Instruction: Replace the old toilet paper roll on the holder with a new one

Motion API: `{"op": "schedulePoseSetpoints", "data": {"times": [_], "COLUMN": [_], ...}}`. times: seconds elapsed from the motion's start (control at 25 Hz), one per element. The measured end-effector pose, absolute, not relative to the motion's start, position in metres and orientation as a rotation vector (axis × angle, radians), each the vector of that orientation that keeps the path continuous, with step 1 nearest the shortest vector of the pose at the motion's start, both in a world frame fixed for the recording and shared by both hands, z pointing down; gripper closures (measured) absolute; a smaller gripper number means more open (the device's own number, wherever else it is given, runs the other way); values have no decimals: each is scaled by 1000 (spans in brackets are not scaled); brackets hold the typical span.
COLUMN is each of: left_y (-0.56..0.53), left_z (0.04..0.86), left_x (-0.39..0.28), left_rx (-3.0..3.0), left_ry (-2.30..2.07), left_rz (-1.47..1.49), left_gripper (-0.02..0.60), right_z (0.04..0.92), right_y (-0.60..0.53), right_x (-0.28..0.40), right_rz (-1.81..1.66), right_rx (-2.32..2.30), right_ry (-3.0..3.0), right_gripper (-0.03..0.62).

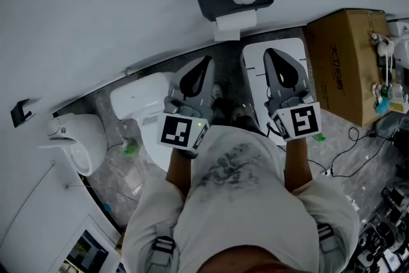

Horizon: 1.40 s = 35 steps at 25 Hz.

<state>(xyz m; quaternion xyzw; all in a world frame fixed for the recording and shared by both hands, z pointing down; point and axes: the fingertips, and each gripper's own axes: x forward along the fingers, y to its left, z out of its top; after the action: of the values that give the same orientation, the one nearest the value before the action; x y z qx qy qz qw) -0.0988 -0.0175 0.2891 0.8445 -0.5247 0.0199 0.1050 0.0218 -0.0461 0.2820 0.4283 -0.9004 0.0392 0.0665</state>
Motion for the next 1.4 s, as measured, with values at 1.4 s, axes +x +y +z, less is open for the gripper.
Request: {"op": "schedulePoseSetpoints", "data": {"times": [1.4], "left_y": [-95], "left_z": [369], "left_x": [-75], "left_rx": [2499], "left_ry": [-1307], "left_rz": [161], "left_gripper": [357], "right_z": [355], "right_y": [-130], "right_x": [33], "right_rz": [209], "right_rx": [1393], "right_ry": [-2573], "right_gripper": [591]}}
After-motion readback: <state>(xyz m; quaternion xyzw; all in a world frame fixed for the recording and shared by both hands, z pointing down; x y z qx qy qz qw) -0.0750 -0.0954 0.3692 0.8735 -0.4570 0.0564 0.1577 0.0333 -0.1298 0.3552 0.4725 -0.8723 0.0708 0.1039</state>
